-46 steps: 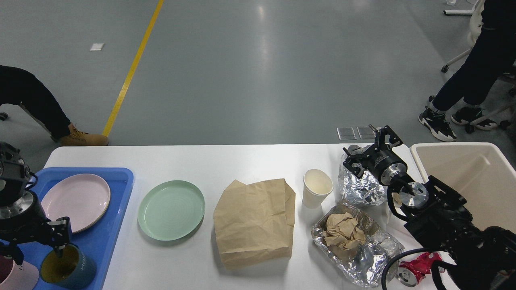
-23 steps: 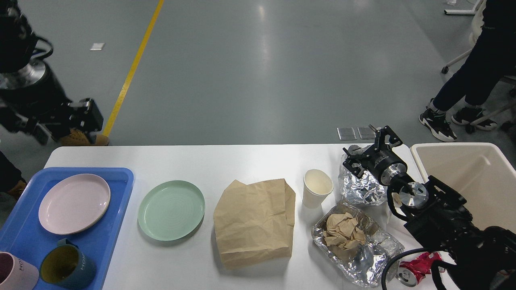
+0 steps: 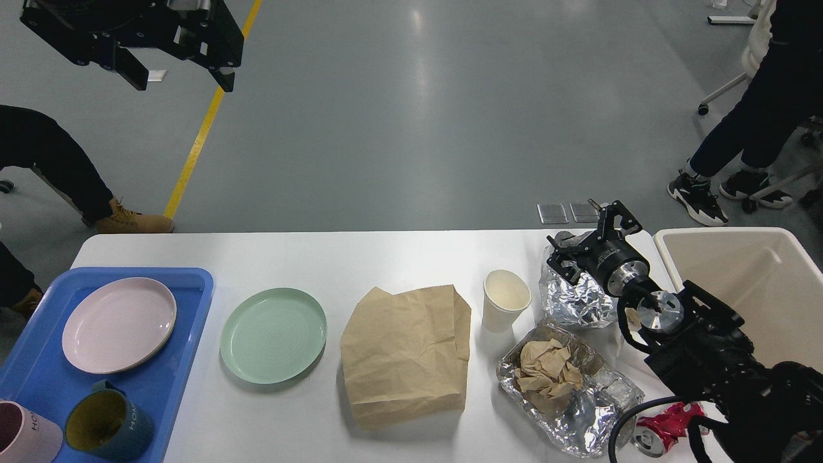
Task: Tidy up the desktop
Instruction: 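Raise the left gripper away from the tray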
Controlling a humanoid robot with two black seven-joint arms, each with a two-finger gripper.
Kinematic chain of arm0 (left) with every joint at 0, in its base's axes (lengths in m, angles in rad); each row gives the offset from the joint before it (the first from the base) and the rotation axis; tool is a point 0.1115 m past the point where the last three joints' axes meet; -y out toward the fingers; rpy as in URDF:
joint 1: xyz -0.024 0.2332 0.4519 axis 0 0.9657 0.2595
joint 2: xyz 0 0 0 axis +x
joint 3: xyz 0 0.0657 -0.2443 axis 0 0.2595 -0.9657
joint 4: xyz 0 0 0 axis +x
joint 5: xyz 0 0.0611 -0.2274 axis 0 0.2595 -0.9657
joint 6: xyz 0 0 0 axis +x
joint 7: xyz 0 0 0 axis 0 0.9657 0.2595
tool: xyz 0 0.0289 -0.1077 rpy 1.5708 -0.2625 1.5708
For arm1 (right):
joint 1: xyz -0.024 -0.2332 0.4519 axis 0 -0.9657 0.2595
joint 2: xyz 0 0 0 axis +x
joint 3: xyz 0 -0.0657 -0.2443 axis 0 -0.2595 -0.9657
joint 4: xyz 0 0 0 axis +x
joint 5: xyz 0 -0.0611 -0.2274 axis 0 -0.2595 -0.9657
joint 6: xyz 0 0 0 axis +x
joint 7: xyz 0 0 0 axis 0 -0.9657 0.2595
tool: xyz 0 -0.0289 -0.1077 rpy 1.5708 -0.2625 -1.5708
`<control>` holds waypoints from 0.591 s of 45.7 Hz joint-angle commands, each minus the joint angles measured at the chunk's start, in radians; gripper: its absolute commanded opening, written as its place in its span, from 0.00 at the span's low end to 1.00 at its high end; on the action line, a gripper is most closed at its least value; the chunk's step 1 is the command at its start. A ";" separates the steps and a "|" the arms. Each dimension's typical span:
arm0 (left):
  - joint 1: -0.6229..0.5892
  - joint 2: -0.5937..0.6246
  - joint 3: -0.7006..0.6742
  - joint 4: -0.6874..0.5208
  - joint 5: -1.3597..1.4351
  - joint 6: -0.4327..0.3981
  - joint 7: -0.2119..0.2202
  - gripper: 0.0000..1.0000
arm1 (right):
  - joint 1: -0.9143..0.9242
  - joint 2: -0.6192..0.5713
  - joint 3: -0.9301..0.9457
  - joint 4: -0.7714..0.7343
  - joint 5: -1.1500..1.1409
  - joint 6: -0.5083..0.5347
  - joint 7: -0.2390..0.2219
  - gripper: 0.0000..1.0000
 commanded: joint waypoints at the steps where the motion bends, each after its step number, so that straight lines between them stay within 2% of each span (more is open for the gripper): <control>1: -0.007 -0.002 0.029 -0.027 0.000 0.000 -0.003 0.87 | 0.000 0.000 0.000 0.000 0.000 0.000 0.000 1.00; 13: -0.005 -0.017 0.046 -0.242 0.001 0.000 -0.001 0.86 | 0.000 0.000 0.000 0.000 0.000 0.000 0.000 1.00; 27: 0.001 -0.025 0.026 -0.248 0.001 0.000 -0.004 0.86 | 0.000 0.000 0.000 0.000 0.000 0.000 0.000 1.00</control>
